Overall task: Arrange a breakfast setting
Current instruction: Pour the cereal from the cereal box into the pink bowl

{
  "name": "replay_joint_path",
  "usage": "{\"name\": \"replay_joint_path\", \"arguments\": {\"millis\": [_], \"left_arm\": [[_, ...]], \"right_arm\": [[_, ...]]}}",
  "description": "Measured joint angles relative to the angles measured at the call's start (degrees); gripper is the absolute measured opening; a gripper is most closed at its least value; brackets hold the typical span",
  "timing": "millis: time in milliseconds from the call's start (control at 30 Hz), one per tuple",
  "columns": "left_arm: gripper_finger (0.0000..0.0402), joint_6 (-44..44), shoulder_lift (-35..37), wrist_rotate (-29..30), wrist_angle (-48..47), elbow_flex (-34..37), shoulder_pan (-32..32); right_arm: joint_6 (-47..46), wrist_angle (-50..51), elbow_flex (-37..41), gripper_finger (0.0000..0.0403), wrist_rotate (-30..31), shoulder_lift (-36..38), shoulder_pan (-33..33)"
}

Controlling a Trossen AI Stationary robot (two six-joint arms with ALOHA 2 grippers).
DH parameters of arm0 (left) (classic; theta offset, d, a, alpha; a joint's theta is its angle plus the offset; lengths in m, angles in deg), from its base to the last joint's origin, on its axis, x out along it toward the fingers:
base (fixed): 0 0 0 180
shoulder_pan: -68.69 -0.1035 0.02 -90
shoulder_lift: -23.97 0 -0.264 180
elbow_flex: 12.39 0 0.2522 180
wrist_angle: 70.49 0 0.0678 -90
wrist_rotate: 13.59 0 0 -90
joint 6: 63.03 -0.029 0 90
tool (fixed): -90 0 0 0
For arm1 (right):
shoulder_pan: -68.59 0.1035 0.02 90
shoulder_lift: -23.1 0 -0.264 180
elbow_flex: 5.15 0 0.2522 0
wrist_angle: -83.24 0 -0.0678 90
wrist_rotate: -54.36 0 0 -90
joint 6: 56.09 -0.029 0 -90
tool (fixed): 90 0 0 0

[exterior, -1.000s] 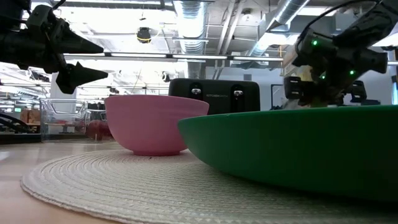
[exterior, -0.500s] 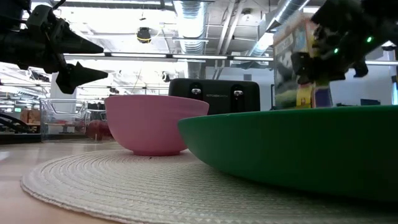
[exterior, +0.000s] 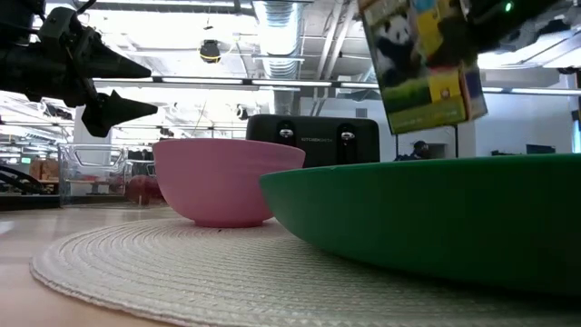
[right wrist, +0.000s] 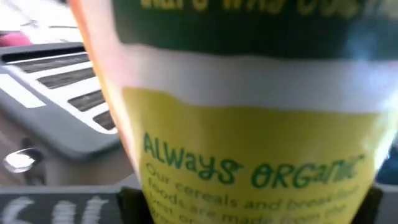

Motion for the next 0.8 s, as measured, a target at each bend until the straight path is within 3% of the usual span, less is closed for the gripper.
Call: {"name": "replay_joint_path", "arguments": {"millis": [333, 800], "left_arm": [[0.0344, -0.02, 0.01, 0.01, 0.01, 0.0, 0.0], [0.0344, -0.02, 0.02, 0.0, 0.01, 0.0, 0.0]], "right_arm": [[20.56, 1.61, -6.04, 0.0188, -1.68, -3.0, 6.89], [20.92, 15.49, -12.1, 0.0188, -1.93, -14.86, 16.49]]}}
